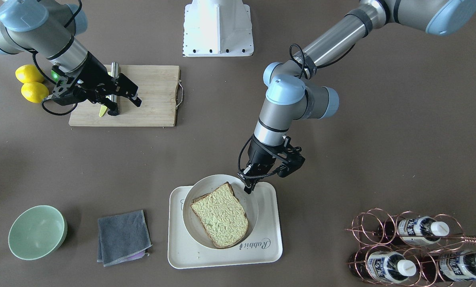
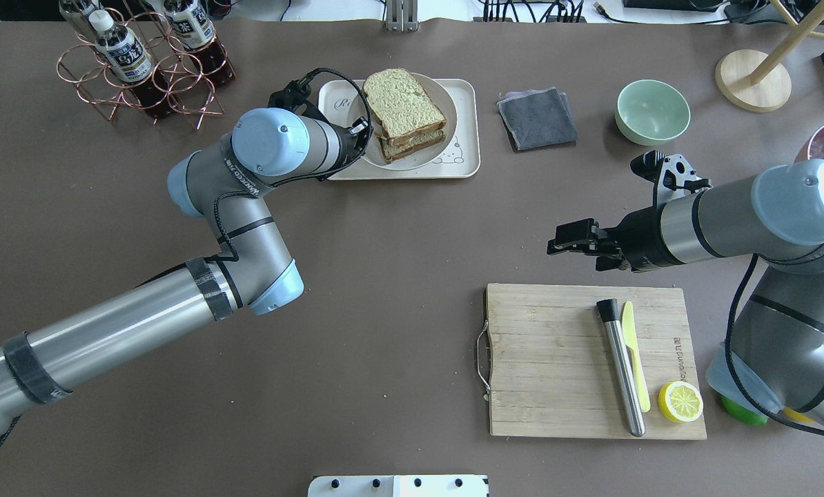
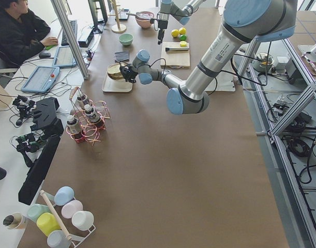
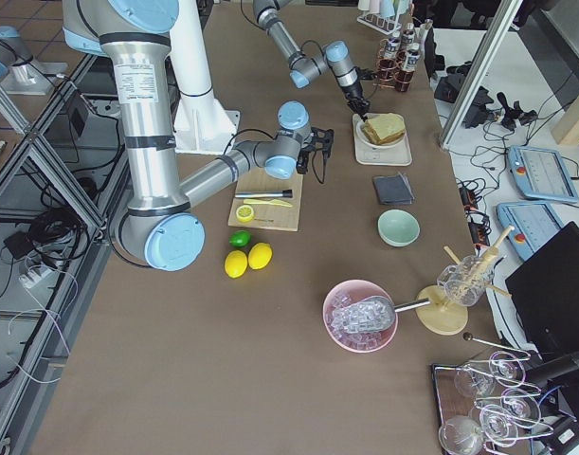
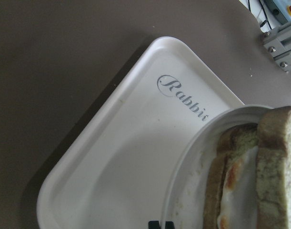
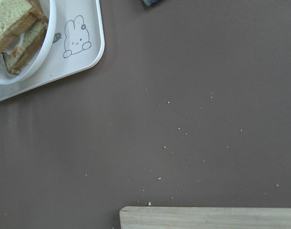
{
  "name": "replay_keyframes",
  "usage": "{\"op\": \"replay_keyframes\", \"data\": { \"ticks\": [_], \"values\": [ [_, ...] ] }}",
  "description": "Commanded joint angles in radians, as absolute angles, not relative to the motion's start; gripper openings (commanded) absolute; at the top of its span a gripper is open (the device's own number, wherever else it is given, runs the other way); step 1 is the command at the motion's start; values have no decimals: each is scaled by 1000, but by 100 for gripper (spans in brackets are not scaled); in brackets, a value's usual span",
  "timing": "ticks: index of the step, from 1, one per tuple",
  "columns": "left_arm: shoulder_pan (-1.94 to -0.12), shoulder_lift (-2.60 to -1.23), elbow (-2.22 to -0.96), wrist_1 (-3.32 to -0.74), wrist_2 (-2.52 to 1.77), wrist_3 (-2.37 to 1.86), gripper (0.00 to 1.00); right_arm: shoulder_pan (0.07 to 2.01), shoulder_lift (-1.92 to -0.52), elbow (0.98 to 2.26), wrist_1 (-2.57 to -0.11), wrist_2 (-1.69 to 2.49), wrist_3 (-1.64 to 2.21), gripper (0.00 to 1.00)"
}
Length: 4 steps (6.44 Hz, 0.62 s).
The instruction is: Make sandwich and place on tray
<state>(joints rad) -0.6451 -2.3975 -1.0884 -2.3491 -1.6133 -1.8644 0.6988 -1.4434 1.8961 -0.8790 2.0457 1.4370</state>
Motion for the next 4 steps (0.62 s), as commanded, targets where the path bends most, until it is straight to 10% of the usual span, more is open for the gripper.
{"op": "replay_keyframes", "data": {
  "ticks": [1, 2, 4],
  "values": [
    [-646, -2401, -1071, -2362, -1614, -1850, 0, 704, -1439, 1893, -879, 2046, 1427, 99],
    [-646, -2401, -1069, -2362, -1612, -1848, 60, 706, -1439, 1894, -879, 2046, 1427, 99],
    [-659, -2401, -1092, -2362, -1623, -1848, 72, 706, -1439, 1894, -879, 2046, 1427, 99]
  ]
}}
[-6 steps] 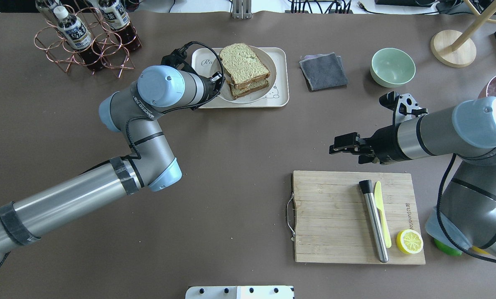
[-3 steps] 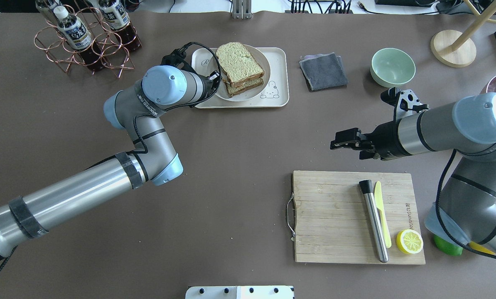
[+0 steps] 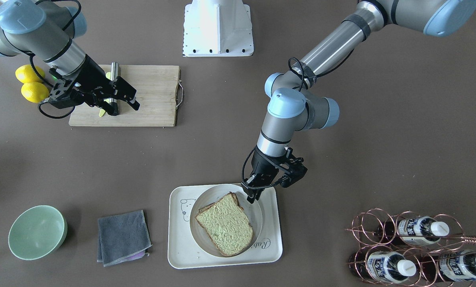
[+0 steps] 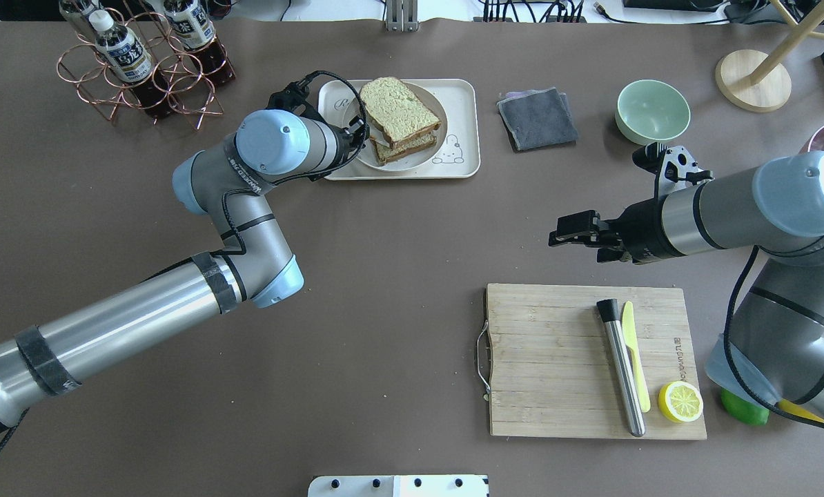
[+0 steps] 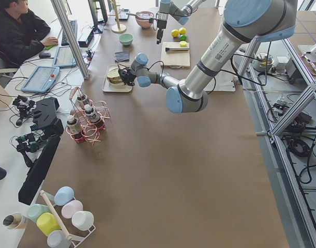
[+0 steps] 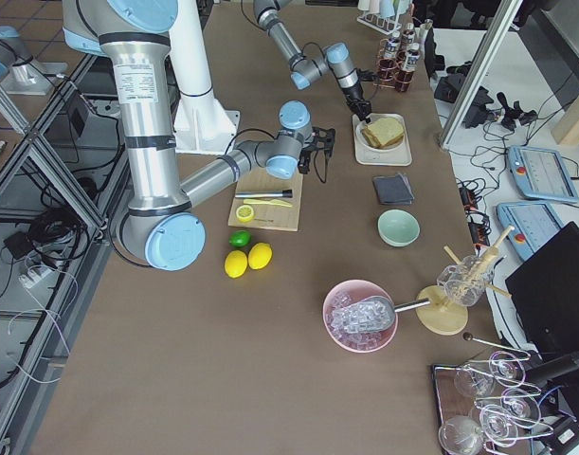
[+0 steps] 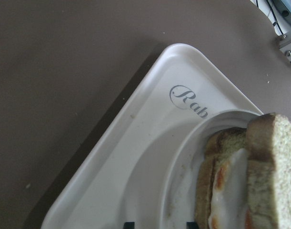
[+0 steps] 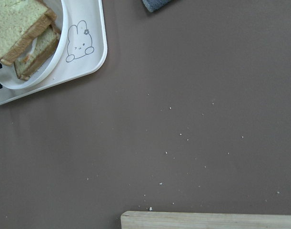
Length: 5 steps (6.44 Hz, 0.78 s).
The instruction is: Make sandwich and place on tray
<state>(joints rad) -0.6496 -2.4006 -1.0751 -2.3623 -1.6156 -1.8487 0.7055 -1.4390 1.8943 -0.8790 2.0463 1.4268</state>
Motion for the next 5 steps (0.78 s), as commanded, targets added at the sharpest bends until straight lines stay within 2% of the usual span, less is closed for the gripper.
{"op": "replay_keyframes", "data": {
  "ticks": [1, 2, 3, 5],
  "values": [
    [-695, -2398, -1127, -2361, -1681, -1814, 73, 710, -1439, 1894, -879, 2048, 1427, 99],
    [-734, -2361, -1178, -2356, -1748, -1778, 75, 727, -1437, 1894, -882, 2063, 1425, 99],
    [-759, -2283, -1259, -2347, -1806, -1722, 99, 773, -1437, 1893, -888, 2113, 1424, 99],
    [-842, -2098, -1535, -2129, -1903, -1482, 98, 895, -1447, 1847, -969, 2146, 1215, 99]
  ]
}}
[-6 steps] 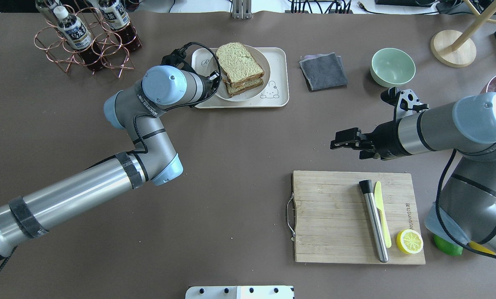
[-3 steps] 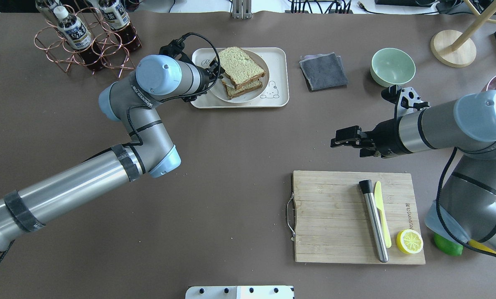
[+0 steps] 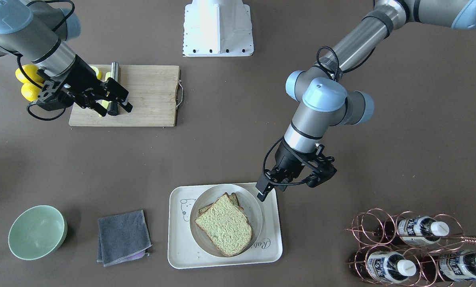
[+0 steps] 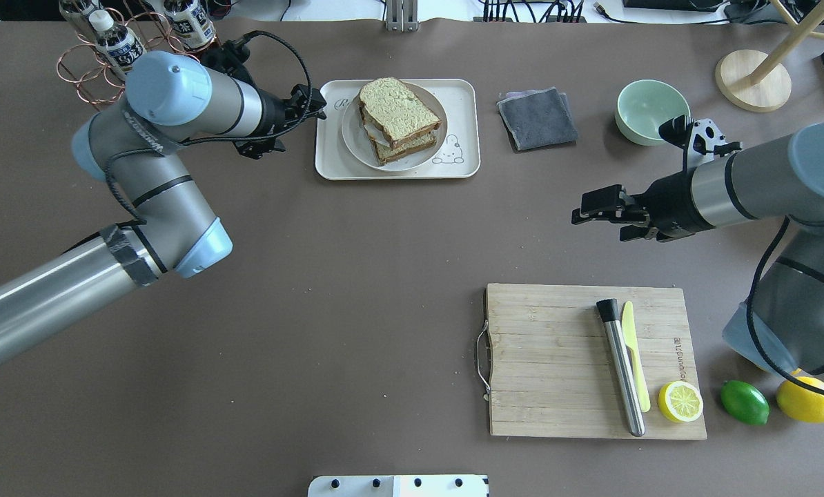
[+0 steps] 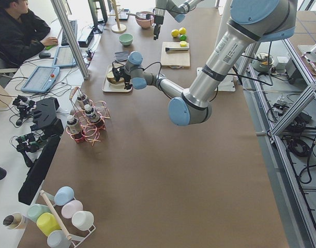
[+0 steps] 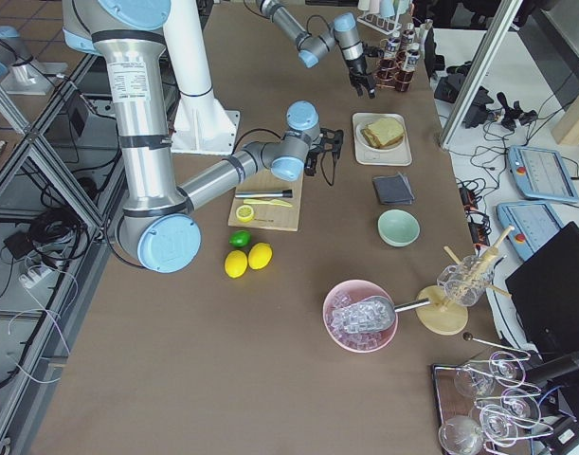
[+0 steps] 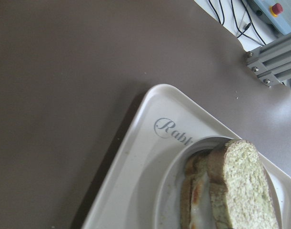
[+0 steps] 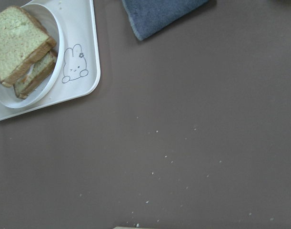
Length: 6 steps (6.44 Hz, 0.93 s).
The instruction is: Make sandwich and place on tray
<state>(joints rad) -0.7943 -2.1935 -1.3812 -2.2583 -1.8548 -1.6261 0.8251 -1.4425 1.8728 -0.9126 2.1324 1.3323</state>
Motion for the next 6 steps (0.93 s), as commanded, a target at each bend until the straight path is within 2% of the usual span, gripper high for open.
{"op": "replay_keyframes", "data": {
  "ticks": [1, 2, 3, 4, 6],
  "values": [
    [-883, -2039, -1695, -1898, -1904, -1295, 98, 982, -1439, 1850, -1164, 2146, 1011, 99],
    [-963, -2010, -1833, -1650, -1905, -1091, 98, 1077, -1434, 1850, -1369, 2143, 774, 99],
    [-1059, -2000, -1880, -1503, -1919, -898, 98, 1177, -1434, 1845, -1522, 2129, 510, 99],
    [-1147, -1933, -1872, -1491, -1999, -744, 98, 1274, -1434, 1829, -1667, 2099, 250, 99],
    [-1390, -1808, -1804, -1493, -2203, -324, 98, 1461, -1439, 1691, -1700, 2149, 5, 99]
  ]
}}
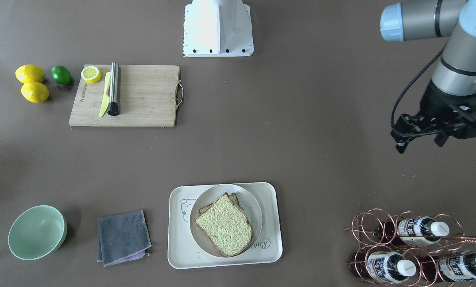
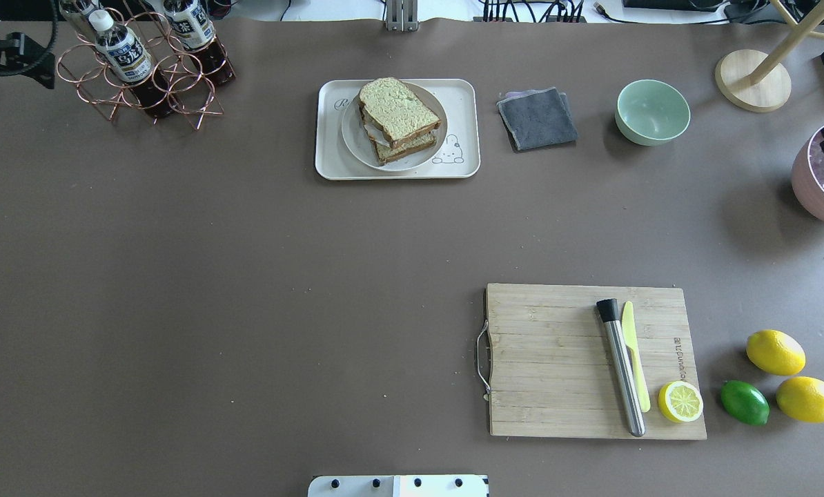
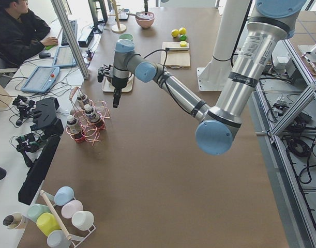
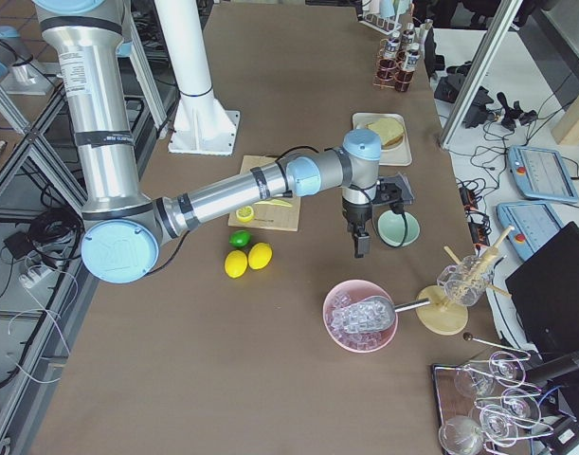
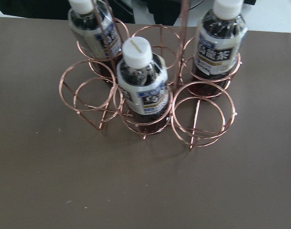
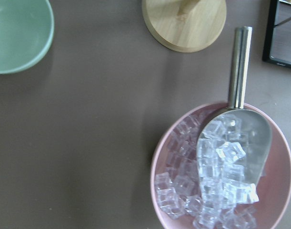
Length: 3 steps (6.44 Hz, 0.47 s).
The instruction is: Make sandwich and place on tray
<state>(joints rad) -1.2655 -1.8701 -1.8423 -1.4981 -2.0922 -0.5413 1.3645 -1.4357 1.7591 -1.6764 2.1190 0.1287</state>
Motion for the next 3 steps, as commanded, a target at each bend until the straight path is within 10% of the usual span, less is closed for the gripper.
{"op": "replay_keyframes", "data": {
  "ticks": [1, 3],
  "values": [
    [-1482, -1761, -1734, -1496, -2308, -187, 98, 1535, -1439, 1570, -1694, 2307, -103, 99],
    [-1526, -1631, -1704, -1515, -2397, -92, 98, 1563, -1446, 1516, -1692, 2358, -109, 100]
  ]
}}
